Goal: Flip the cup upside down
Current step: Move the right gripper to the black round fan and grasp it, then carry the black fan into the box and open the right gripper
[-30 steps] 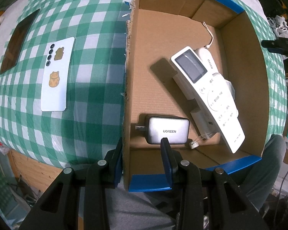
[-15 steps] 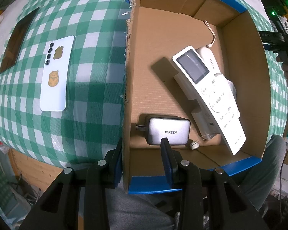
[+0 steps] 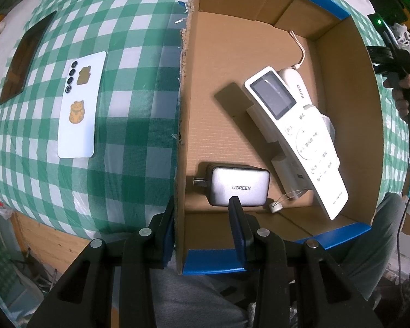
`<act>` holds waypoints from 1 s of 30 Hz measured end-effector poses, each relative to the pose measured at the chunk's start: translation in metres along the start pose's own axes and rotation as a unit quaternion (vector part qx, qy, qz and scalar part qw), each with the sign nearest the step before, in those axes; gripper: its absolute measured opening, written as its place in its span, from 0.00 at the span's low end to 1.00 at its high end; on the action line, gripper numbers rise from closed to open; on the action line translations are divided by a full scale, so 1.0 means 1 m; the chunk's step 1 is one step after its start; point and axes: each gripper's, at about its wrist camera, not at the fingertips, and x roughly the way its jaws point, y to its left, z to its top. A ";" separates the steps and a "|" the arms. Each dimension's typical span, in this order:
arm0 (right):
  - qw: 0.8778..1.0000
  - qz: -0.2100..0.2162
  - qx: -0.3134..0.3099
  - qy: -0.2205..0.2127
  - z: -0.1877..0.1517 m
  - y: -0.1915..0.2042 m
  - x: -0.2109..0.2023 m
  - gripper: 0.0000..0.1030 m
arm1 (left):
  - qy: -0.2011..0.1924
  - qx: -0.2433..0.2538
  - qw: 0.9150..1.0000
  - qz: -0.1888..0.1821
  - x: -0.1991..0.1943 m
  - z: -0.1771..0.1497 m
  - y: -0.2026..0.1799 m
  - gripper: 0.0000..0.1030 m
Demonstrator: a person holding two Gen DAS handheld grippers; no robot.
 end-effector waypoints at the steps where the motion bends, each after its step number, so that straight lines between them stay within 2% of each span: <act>1: 1.000 -0.001 0.000 0.003 0.001 0.000 0.003 0.64 | -0.001 0.000 1.000 0.000 0.000 0.000 0.000 0.34; 2: 1.000 -0.004 -0.001 0.003 0.002 0.001 0.005 0.60 | -0.001 0.001 1.000 0.001 0.000 0.000 0.000 0.34; 7: 1.000 -0.011 -0.004 -0.006 -0.006 0.005 0.003 0.60 | -0.005 0.006 1.000 0.009 -0.002 -0.001 -0.003 0.34; 20: 0.999 0.000 -0.040 -0.020 -0.063 0.022 -0.051 0.59 | -0.012 0.009 1.000 0.021 -0.004 -0.003 -0.009 0.34; 30: 0.998 0.013 -0.046 -0.042 -0.070 0.001 -0.097 0.59 | -0.011 0.009 1.000 0.023 -0.004 -0.002 -0.009 0.34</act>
